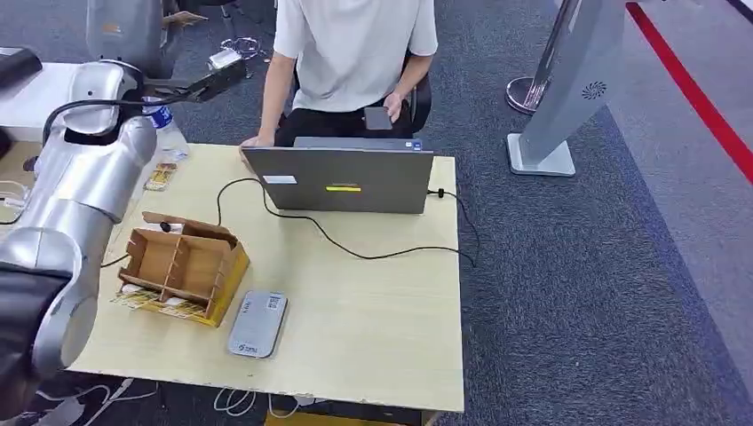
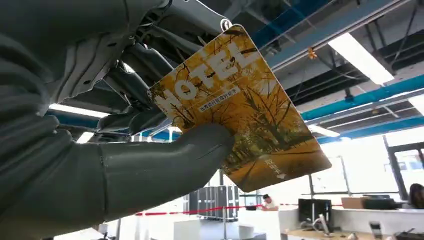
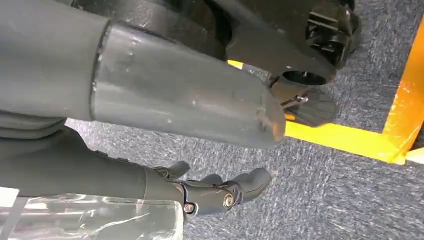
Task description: Pass the card to the sensor for recognition and then transmit it.
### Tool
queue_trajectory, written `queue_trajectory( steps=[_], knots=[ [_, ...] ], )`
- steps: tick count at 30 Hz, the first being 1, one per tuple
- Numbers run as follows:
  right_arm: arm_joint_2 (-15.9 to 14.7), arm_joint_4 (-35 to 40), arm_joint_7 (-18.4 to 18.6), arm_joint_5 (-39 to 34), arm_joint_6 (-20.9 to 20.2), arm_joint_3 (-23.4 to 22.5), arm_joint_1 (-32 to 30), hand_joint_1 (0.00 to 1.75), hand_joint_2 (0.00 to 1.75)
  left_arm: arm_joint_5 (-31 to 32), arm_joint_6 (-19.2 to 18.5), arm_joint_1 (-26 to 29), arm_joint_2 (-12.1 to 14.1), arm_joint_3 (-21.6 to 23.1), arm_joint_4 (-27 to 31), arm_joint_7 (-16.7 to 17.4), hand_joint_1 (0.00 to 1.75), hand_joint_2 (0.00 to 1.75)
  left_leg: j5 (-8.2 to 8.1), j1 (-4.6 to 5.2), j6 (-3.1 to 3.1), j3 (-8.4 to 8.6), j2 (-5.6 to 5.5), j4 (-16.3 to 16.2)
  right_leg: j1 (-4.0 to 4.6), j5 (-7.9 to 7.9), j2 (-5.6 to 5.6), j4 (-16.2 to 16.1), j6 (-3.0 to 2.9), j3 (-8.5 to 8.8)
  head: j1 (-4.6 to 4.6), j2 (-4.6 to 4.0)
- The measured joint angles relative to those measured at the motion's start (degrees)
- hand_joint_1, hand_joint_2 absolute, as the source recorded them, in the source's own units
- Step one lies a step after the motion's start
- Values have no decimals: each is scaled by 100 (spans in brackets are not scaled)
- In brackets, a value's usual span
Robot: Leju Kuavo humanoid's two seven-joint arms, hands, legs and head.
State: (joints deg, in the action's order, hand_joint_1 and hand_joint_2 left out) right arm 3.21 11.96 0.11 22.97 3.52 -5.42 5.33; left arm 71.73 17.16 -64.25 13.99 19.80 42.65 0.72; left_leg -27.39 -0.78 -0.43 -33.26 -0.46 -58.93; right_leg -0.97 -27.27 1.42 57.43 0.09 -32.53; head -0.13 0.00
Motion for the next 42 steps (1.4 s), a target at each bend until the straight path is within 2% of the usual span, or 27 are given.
queue_trajectory(
  steps=[6,15,26,31,36,42],
  knots=[
    [0,-7,-81,-68,46,-101,-77,0,0,-70,-153,754,195,205,988,61,175,175,0,-1,0,-2,-4,1,1,-1,-4,0,0,-1,0,0],
    [7,-7,-188,-166,114,-319,-167,0,0,20,-157,2078,610,389,2424,190,175,175,0,-1,0,-4,-6,1,1,-3,-6,0,1,-1,0,0],
    [9,-24,-293,-278,190,-612,-250,0,0,253,-122,3861,1067,489,4057,227,175,175,-3,-1,2,-6,-9,2,1,-6,-10,-1,2,-2,2,0],
    [11,-31,-330,-308,236,-780,-289,0,0,433,-177,4693,1274,710,4698,217,175,175,-4,-1,2,-8,-10,3,0,-10,-11,-2,6,-3,0,0],
    [22,-33,-385,-304,249,-957,-335,0,0,605,-421,5363,1495,1031,5122,168,175,175,-6,-1,3,-9,-10,3,0,-12,-11,-4,5,-5,2,0],
    [39,-33,-393,-237,254,-1108,-346,0,0,732,-1091,5712,1825,1381,5260,212,175,175,-5,-2,3,-9,-10,3,1,-12,-11,-4,4,-5,2,0]
  ],
)
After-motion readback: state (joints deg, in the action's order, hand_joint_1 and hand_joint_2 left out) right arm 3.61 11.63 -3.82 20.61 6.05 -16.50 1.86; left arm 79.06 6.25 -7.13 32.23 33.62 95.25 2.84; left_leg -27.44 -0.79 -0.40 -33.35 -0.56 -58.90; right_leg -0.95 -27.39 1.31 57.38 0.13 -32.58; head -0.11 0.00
